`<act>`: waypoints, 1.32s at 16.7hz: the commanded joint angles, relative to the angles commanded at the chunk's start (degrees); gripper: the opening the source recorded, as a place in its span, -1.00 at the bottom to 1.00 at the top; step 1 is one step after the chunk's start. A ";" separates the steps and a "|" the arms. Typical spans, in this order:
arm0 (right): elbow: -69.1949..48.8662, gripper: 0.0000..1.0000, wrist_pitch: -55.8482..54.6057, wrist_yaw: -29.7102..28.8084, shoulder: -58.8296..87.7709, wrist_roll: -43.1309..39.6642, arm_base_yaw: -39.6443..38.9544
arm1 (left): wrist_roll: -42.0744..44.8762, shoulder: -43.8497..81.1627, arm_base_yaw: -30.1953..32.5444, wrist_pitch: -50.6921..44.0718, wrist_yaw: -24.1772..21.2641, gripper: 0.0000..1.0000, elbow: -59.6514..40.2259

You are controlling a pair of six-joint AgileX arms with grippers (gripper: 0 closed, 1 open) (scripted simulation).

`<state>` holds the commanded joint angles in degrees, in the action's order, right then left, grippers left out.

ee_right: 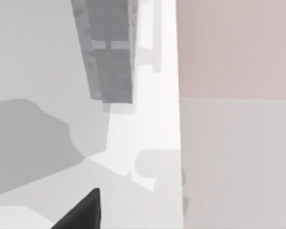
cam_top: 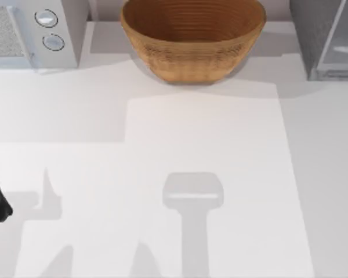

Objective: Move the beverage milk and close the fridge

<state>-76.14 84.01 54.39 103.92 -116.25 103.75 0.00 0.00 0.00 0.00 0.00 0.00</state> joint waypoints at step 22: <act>0.39 1.00 -64.28 -8.95 1.12 73.47 -47.40 | 0.00 0.00 0.00 0.00 0.00 1.00 0.00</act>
<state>-75.76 19.74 45.44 105.04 -42.78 56.35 0.00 0.00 0.00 0.00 0.00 0.00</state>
